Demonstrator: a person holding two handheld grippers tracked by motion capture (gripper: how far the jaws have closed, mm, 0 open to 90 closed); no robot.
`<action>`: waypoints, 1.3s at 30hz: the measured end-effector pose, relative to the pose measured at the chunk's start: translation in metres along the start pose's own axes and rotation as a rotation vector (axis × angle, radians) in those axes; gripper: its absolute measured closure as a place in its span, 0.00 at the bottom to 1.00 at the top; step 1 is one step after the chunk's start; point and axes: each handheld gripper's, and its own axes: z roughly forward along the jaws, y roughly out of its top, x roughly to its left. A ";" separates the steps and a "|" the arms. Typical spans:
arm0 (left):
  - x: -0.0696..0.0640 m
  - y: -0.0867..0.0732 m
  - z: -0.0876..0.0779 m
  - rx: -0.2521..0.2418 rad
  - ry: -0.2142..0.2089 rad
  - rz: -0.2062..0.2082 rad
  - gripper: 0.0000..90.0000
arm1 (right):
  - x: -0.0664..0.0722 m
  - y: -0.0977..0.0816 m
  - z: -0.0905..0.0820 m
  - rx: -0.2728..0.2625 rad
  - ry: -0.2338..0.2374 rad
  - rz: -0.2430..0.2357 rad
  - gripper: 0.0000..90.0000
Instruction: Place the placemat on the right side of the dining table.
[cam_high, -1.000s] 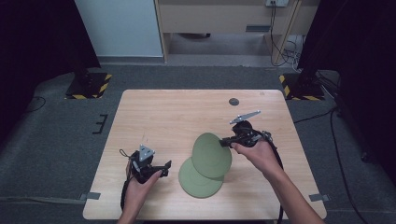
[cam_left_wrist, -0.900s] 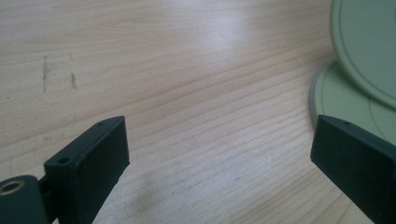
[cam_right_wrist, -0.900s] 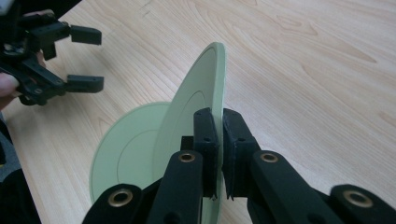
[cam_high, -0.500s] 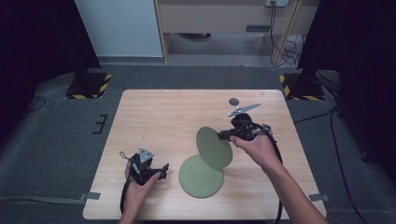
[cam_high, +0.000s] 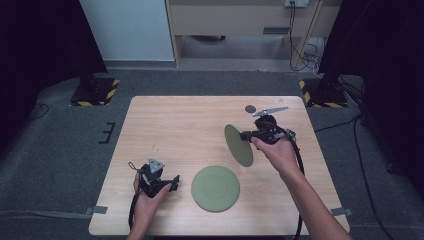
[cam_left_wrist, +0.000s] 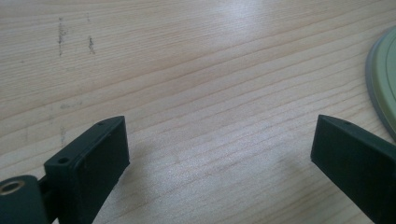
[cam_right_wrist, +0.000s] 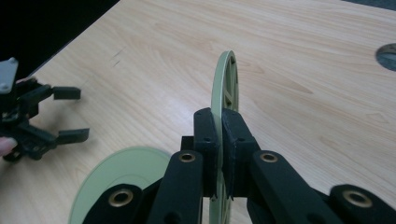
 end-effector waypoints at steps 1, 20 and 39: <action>0.000 0.000 0.000 0.001 0.001 0.000 0.04 | -0.003 0.000 0.000 -0.004 -0.009 0.010 0.96; 0.005 -0.001 0.003 0.024 0.007 -0.018 0.04 | -0.013 0.017 -0.001 -0.029 -0.087 0.045 0.96; 0.006 -0.001 0.004 0.027 0.006 -0.014 0.04 | -0.022 0.031 0.010 -0.032 -0.168 0.059 0.96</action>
